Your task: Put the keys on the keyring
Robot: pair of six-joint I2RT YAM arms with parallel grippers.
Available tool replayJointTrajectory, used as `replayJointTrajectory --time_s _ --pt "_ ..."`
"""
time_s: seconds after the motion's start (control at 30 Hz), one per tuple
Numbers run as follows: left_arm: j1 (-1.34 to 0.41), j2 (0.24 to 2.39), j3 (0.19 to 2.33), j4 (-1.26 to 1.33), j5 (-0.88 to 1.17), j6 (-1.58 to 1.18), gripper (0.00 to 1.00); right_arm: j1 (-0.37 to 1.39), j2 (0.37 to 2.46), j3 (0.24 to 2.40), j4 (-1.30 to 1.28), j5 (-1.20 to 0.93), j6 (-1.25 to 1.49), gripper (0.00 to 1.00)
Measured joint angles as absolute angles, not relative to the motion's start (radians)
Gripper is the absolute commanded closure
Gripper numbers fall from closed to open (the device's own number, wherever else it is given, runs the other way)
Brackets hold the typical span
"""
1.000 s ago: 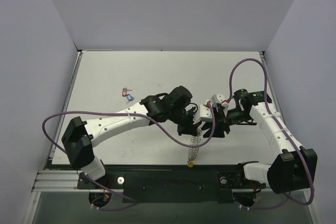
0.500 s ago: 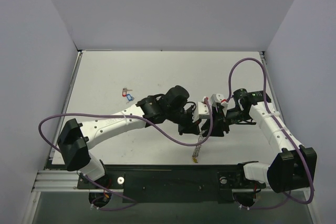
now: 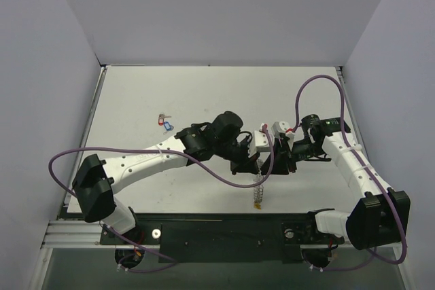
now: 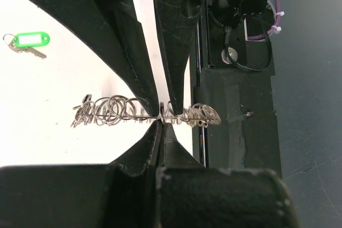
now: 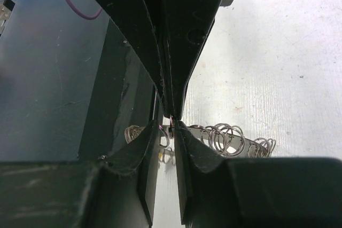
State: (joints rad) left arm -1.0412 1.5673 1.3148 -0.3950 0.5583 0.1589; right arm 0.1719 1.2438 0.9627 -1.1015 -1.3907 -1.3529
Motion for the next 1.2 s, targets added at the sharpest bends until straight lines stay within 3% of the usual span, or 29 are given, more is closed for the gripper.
replayJointTrajectory --time_s 0.17,0.33,0.67,0.73,0.77,0.83,0.97,1.13,1.2 --pt "-1.039 1.552 1.303 -0.377 0.558 0.143 1.0 0.172 1.244 0.961 -1.097 -1.391 -1.351 0.88" --pt "-1.037 1.544 1.3 -0.368 0.558 0.134 1.0 0.179 1.244 0.957 -1.088 -1.392 -1.35 0.99" --pt "-1.029 1.537 1.277 -0.339 0.558 0.107 1.0 0.186 1.244 0.957 -1.064 -1.388 -1.31 1.0" --pt "-1.025 1.528 1.254 -0.306 0.556 0.084 0.8 0.186 1.244 0.957 -1.06 -1.385 -1.298 1.0" --pt "-1.021 1.517 1.227 -0.271 0.554 0.065 0.63 0.185 1.244 0.957 -1.055 -1.385 -1.292 1.0" --pt "-1.011 1.48 1.149 -0.17 0.544 0.017 0.42 0.183 1.244 0.957 -1.052 -1.386 -1.282 1.0" --pt "-0.989 1.351 0.917 0.099 0.479 -0.099 0.33 0.175 1.243 0.957 -1.056 -1.384 -1.274 1.0" --pt "-0.986 1.233 0.691 0.418 0.419 -0.18 0.33 0.176 1.243 0.957 -1.057 -1.384 -1.27 1.0" --pt "-0.986 1.219 0.624 0.554 0.414 -0.187 0.37 0.176 1.242 0.957 -1.057 -1.384 -1.267 1.0"
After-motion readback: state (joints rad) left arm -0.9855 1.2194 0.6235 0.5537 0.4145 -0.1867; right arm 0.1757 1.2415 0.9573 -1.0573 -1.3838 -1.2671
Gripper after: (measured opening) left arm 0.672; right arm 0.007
